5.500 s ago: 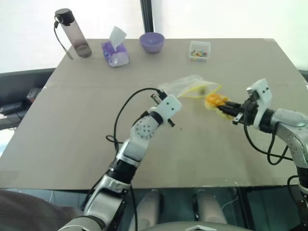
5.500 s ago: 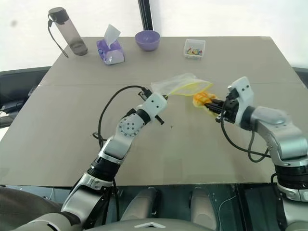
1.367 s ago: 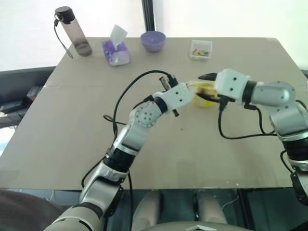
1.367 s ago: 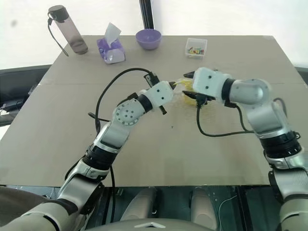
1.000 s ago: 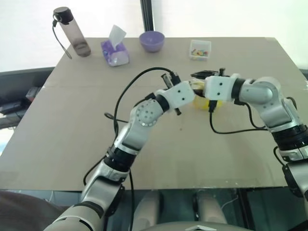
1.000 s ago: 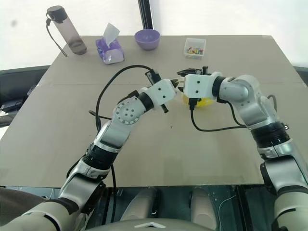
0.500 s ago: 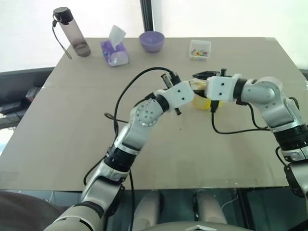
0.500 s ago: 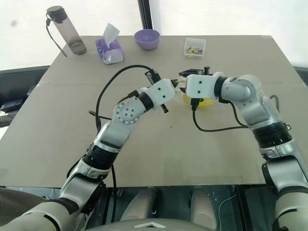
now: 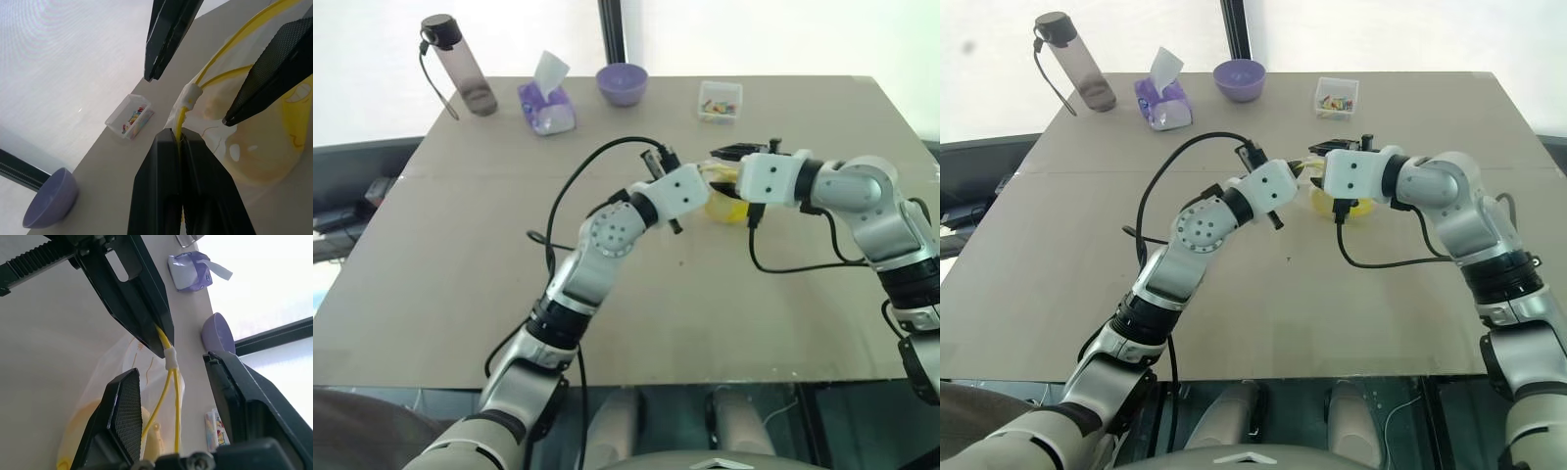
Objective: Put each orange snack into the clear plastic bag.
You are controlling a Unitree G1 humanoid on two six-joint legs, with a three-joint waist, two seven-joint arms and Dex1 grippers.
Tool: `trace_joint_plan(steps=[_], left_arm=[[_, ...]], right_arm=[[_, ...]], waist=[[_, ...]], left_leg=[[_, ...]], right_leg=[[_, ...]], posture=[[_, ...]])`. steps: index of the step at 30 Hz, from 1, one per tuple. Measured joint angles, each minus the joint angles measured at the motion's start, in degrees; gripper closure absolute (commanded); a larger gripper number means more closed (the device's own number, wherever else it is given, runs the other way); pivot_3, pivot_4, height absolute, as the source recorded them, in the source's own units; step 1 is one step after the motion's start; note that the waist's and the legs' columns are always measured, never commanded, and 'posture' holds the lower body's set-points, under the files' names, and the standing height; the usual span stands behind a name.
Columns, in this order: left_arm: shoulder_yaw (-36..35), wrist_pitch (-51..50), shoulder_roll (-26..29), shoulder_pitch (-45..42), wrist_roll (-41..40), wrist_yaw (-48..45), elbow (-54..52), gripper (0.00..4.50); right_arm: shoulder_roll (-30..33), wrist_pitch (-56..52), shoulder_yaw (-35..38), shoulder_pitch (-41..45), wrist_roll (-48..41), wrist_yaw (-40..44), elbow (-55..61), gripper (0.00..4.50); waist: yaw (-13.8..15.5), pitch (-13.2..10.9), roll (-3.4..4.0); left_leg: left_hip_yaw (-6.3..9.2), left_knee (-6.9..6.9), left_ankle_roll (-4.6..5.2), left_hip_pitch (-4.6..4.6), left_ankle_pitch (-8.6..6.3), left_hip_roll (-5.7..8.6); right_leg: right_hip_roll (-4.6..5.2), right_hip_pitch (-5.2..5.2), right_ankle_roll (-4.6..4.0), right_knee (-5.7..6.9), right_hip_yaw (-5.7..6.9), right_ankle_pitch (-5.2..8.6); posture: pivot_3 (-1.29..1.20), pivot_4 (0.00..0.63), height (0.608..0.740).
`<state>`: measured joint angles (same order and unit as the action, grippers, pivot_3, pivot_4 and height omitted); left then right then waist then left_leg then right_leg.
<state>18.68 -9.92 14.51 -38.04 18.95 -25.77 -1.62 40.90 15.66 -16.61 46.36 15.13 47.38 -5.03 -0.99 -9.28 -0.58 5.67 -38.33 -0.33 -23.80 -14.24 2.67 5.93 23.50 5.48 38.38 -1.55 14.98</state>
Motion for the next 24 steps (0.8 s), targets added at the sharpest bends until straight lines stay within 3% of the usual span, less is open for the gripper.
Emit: trace_joint_plan(steps=[3,24], left_arm=[[0.0,0.0,-0.2,0.0,0.0,0.0,0.0,4.5],[-0.1,-0.6,-0.5,0.1,-0.1,0.0,0.0,4.5]], right_arm=[[0.0,-0.1,0.0,0.0,-0.2,0.2,0.0,3.18],[0.1,-1.7,0.0,-0.5,-0.4,0.6,0.9,3.18]], waist=[[0.0,0.0,0.0],[0.0,0.0,0.0]], left_leg=[[0.0,0.0,0.0,0.0,0.0,0.0],[0.0,0.0,0.0,0.0,0.0,0.0]], right_leg=[[0.0,0.0,0.0,0.0,0.0,0.0],[0.0,0.0,0.0,0.0,0.0,0.0]], posture=[[0.0,0.15,0.74],[0.0,0.15,0.74]])
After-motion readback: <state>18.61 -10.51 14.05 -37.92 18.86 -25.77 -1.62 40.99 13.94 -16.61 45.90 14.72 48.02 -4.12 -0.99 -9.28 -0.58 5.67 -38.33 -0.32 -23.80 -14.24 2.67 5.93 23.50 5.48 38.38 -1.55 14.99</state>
